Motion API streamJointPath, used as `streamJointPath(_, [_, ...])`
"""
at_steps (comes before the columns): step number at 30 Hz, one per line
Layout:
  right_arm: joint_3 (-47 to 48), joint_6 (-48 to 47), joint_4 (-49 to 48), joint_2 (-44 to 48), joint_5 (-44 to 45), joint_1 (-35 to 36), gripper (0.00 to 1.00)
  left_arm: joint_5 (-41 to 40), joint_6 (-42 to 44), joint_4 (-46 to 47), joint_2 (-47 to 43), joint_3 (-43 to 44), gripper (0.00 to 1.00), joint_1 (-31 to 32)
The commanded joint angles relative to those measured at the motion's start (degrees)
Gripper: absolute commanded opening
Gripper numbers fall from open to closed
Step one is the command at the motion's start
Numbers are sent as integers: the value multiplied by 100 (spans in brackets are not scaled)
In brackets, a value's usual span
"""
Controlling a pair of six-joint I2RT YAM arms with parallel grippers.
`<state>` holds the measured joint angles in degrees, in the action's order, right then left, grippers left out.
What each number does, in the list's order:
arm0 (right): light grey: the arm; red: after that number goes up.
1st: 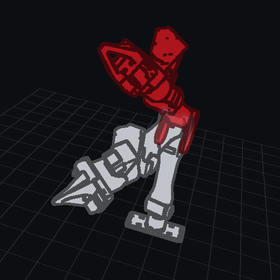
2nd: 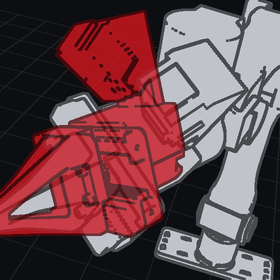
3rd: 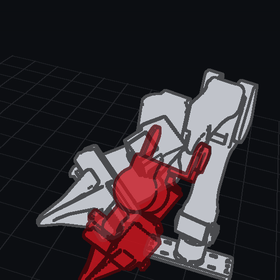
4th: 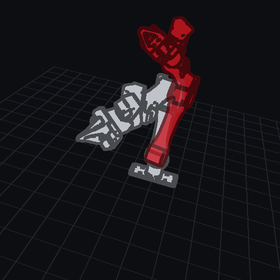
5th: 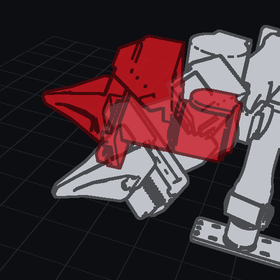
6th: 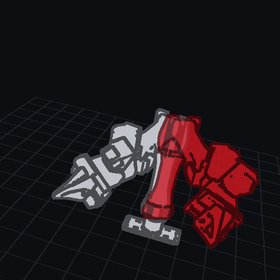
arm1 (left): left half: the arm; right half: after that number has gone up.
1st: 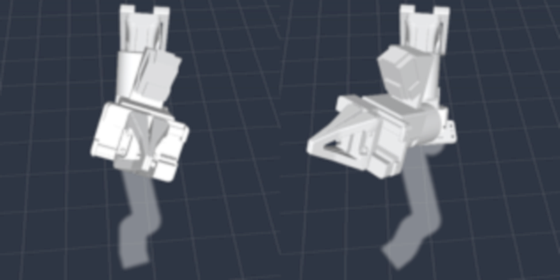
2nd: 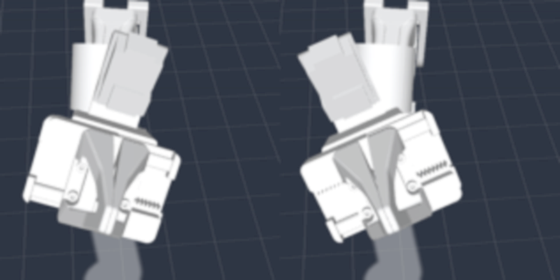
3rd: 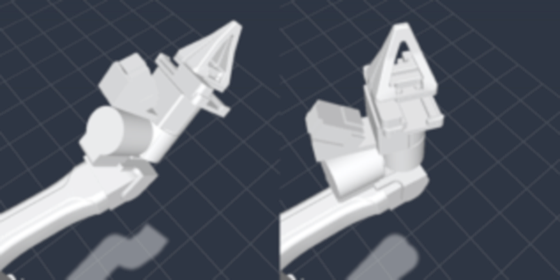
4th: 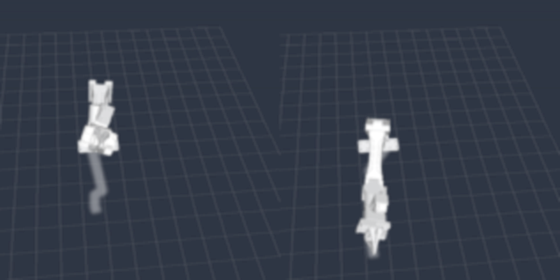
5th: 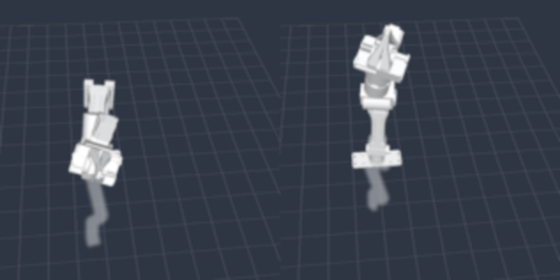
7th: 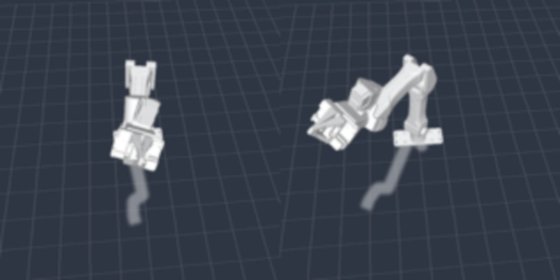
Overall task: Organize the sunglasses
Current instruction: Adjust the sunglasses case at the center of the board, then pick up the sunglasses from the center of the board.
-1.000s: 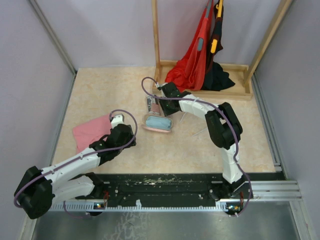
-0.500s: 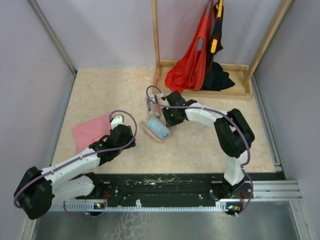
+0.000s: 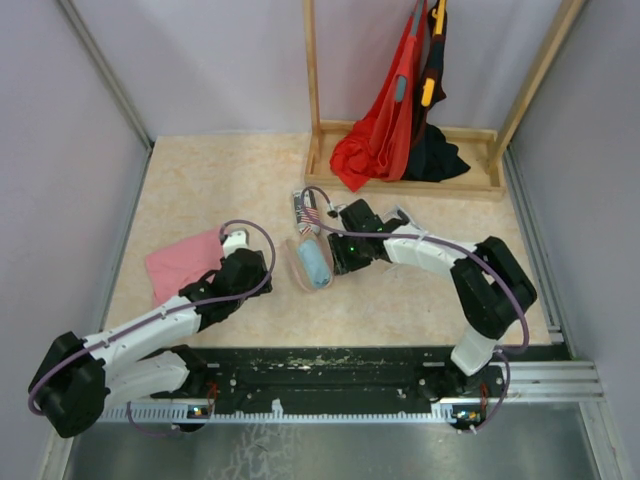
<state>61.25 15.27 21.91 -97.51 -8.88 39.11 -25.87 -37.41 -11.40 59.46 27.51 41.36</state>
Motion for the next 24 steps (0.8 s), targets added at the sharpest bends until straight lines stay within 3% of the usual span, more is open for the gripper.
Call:
streamJointPath(1, [-157, 161, -212, 780, 168, 46, 38, -83, 132, 171, 10, 216, 59, -32])
streamJointPath(8, [-560, 163, -16, 1943, 1871, -30, 43, -184, 237, 203, -146, 256, 60, -41])
streamJointPath(14, [-1129, 339, 92, 2874, 3021, -588, 46, -65, 220, 353, 47, 268, 60, -86])
streamJointPath(19, [-1259, 251, 115, 2945, 3086, -1392, 47, 96, 215, 504, 433, 356, 59, -186])
streamJointPath(24, [-979, -550, -13, 2487, 2832, -1817, 46, 288, 290, 531, 451, 444, 59, -199])
